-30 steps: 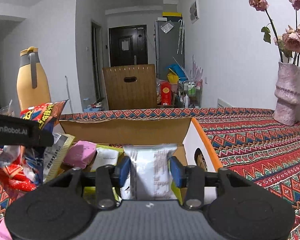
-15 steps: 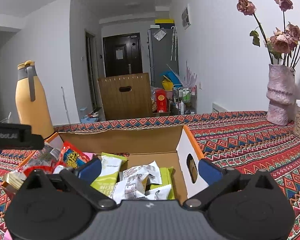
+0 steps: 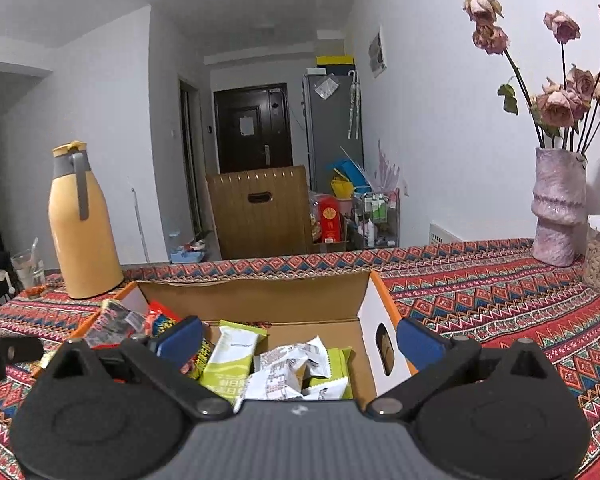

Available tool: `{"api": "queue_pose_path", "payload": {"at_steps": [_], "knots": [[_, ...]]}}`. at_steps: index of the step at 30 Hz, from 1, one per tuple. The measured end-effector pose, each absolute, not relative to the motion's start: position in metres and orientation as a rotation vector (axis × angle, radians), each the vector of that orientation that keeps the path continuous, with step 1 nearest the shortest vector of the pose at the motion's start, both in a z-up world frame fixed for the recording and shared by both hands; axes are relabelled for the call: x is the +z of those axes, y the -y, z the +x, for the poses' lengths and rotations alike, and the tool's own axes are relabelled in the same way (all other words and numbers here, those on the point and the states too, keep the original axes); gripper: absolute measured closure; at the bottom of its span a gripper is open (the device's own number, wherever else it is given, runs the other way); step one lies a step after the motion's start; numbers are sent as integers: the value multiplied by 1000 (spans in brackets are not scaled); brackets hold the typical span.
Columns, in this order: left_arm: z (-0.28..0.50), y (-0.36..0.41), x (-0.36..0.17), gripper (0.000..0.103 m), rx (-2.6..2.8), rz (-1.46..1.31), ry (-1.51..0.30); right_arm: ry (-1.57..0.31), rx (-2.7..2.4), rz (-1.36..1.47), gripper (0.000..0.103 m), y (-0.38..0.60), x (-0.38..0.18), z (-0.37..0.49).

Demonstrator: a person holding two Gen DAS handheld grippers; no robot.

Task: Organize snacks
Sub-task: 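Withdraw both tools from the box toward the remaining snacks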

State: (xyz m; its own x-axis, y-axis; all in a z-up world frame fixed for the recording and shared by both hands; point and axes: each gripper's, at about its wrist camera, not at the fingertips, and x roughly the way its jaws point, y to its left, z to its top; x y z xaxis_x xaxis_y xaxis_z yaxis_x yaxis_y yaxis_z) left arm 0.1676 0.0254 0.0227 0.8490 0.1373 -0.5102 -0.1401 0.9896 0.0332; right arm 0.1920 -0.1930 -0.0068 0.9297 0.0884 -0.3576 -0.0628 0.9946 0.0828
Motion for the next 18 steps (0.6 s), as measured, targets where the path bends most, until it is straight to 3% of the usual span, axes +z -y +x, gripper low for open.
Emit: {"api": "queue_pose_path", "payload": {"at_steps": [18], "knots": [[161, -55, -15, 0, 126, -75, -545, -393, 66, -7, 0, 176, -16, 194]]}}
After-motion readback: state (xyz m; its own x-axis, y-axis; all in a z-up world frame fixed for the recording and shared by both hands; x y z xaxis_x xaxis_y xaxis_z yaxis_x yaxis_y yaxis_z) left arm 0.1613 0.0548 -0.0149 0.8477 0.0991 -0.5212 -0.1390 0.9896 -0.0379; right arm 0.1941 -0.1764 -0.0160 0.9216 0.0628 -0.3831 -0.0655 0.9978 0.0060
